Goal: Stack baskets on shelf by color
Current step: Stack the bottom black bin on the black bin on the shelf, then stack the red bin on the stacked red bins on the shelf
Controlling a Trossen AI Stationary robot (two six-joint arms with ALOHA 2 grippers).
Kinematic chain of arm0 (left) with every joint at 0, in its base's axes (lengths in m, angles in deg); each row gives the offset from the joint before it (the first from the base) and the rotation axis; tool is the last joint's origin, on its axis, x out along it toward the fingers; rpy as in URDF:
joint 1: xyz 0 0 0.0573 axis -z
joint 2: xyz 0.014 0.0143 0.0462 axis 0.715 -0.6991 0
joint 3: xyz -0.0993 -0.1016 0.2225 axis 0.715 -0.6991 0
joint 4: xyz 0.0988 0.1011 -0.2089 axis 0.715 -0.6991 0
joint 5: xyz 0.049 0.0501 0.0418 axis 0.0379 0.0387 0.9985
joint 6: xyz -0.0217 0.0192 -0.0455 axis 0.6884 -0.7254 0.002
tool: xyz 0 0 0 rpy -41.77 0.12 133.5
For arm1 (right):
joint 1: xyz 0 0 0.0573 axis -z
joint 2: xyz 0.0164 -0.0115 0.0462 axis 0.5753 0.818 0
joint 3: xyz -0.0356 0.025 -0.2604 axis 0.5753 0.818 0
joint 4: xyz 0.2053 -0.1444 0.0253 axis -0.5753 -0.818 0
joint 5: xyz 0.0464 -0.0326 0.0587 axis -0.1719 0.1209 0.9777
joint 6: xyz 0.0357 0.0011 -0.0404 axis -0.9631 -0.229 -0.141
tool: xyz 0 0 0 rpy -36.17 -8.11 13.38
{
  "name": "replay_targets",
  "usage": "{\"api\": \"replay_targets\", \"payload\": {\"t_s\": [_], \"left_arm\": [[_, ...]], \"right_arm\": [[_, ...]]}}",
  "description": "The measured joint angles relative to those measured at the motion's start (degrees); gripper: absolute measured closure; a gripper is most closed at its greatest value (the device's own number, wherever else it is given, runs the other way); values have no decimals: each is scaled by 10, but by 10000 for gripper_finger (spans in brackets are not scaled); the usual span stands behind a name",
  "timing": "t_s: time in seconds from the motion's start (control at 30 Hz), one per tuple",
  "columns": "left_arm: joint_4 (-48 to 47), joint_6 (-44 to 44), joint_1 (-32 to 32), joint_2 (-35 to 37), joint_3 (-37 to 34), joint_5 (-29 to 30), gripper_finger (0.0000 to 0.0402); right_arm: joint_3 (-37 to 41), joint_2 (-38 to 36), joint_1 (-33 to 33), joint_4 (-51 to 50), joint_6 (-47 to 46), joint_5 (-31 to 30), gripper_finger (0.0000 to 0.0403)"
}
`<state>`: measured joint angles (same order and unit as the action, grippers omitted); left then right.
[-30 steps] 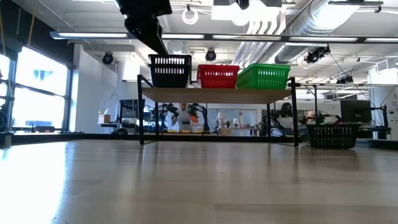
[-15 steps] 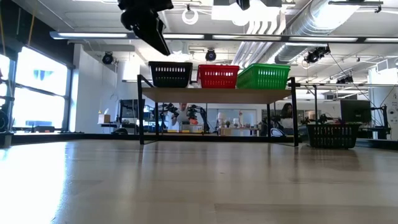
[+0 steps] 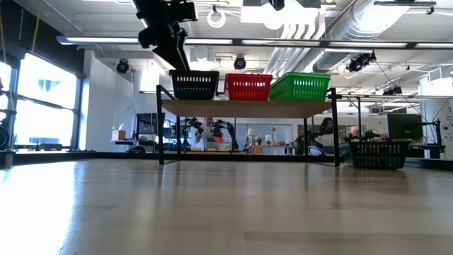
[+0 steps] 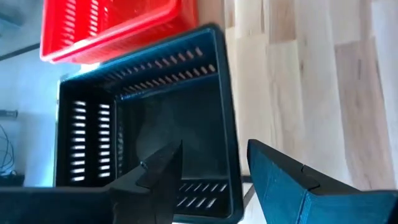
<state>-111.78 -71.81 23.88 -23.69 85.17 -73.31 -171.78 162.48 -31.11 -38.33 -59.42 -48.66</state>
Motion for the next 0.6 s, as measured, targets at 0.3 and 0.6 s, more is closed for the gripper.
{"api": "replay_targets", "payload": {"t_s": [0.3, 0.6], "left_arm": [[27, 3, -7, 0, 0, 46, 232], [-2, 39, 1, 2, 0, 45, 232]], "right_arm": [[0, 0, -25, 0, -7, -4, 247], [0, 0, -83, -92, -52, -1, 247]]}}
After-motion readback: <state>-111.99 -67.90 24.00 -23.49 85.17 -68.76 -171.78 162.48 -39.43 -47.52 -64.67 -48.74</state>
